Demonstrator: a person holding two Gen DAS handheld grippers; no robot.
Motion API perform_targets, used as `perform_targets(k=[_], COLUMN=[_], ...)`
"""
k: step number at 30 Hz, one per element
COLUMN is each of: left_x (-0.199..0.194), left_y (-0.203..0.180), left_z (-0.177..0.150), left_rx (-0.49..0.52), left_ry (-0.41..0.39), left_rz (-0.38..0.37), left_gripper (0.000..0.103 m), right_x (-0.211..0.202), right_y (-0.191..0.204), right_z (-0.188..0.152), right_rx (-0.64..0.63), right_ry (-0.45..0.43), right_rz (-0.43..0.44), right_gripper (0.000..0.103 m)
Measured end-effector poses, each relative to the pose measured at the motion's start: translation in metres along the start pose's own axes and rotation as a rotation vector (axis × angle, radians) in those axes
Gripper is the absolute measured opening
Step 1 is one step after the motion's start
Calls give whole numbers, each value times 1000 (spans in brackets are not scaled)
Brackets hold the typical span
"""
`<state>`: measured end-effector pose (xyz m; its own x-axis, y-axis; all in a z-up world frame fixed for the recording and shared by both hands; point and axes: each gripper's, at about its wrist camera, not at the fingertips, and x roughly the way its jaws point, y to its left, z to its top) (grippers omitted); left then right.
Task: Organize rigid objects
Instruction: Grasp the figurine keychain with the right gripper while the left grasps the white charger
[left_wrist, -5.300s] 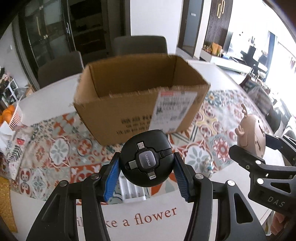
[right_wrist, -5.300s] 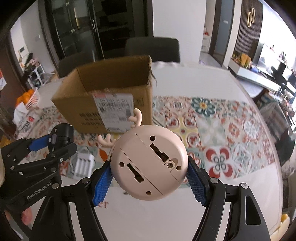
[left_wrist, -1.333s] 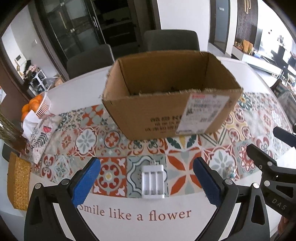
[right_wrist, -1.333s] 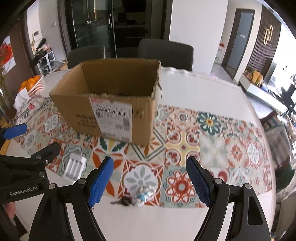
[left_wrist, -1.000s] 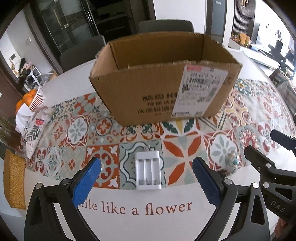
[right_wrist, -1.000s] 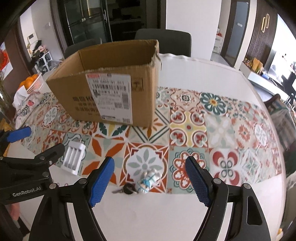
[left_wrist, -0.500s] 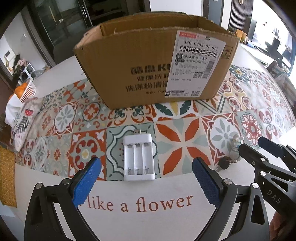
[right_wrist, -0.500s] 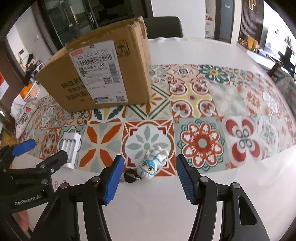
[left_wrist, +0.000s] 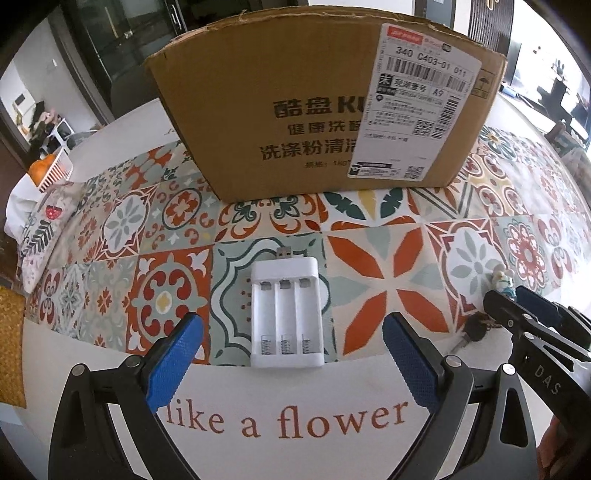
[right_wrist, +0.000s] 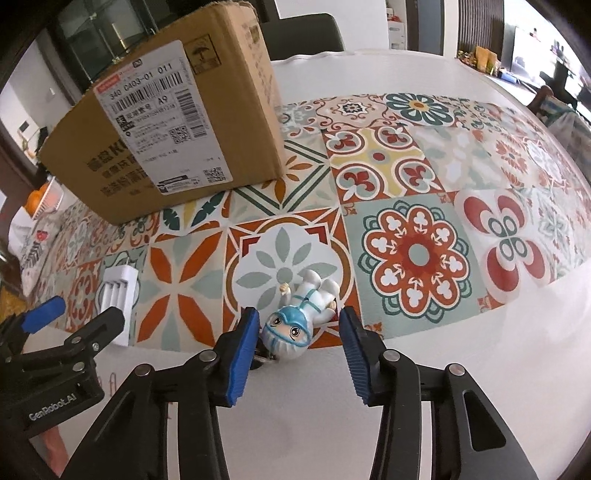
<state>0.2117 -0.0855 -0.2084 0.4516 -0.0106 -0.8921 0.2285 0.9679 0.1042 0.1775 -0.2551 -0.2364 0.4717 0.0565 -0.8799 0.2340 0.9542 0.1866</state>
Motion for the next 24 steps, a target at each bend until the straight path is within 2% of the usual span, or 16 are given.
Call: perform_targets(k=[4,14,24], left_x=[2,4,-7], left_y=[5,25,40], left_z=[-3,-19,-30], left_rx=[-19,-74,-98], left_ry=[-9,-29,-83], left_rz=[-2,0,-71], left_gripper=[99,99,98], right_x=[2,1,-28], right_y=[2,25,52], right_z=[0,-8,-18], right_rx=[7,-46,-109], right_ry=[-12,-69,-155], right_rz=[-11,-78,-73], right_gripper=[40,39,39])
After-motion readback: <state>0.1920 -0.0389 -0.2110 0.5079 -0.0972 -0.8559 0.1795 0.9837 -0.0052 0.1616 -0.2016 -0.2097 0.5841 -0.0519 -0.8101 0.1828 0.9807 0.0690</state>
